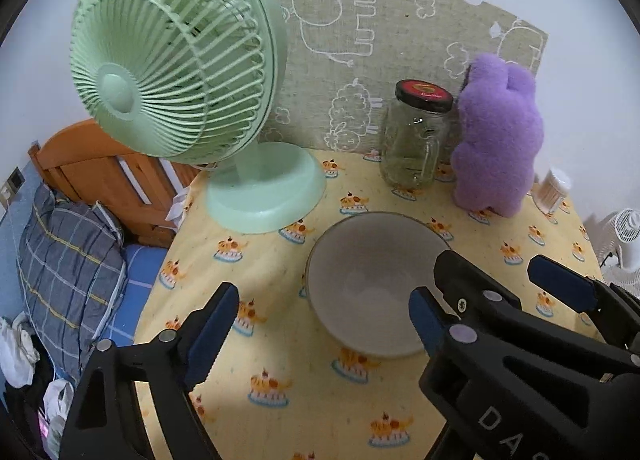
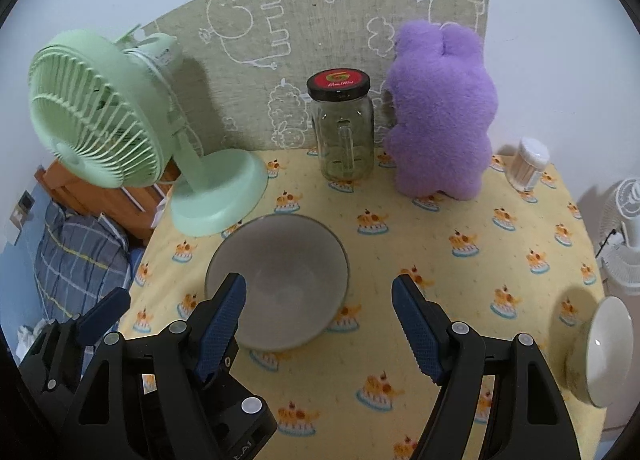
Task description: Organize plates and bowls
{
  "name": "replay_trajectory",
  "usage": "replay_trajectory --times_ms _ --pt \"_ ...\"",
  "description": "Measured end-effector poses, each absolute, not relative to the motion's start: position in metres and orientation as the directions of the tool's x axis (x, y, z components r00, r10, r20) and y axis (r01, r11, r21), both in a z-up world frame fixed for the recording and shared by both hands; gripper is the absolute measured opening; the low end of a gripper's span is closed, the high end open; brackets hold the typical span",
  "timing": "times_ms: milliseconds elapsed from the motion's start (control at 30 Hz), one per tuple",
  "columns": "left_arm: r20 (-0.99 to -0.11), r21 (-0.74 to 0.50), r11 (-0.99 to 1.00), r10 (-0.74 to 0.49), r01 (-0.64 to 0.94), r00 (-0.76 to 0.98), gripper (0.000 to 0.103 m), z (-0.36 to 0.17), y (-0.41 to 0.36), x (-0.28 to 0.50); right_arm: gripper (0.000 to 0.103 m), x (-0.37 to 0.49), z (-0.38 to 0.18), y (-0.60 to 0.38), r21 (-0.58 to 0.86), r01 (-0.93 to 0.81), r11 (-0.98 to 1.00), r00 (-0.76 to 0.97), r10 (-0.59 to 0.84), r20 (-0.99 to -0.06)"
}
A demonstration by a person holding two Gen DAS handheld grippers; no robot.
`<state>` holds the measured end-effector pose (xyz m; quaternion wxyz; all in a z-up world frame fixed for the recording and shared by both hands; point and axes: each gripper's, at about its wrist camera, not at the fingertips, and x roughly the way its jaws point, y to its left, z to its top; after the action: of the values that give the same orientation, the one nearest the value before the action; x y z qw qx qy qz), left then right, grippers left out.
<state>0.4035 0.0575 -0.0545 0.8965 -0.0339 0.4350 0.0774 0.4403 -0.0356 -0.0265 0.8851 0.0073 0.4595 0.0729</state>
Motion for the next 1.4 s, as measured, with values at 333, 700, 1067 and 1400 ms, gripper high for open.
replay_trajectory --times_ms 333,700,1067,1400 --pt "-0.795 -0.001 0.985 0.105 -0.175 0.598 0.071 -0.083 0.068 0.442 0.071 0.483 -0.053 -0.031 0.063 -0.101 0.993 0.563 0.109 -0.819" --pt "-0.830 -0.035 0.985 0.065 -0.169 0.554 0.052 -0.112 0.075 0.457 0.057 0.499 -0.083 -0.026 0.073 -0.101 0.992 0.524 0.115 -0.844" --pt "-0.837 -0.019 0.985 0.076 -0.169 0.542 0.031 -0.118 0.071 0.466 0.029 0.506 -0.091 -0.028 0.055 -0.101 0.993 0.511 0.099 -0.854" --pt "-0.843 0.001 0.987 0.088 -0.161 0.531 0.030 -0.110 0.064 0.457 0.026 0.500 -0.086 -0.032 0.052 -0.097 0.994 0.502 0.094 -0.860"
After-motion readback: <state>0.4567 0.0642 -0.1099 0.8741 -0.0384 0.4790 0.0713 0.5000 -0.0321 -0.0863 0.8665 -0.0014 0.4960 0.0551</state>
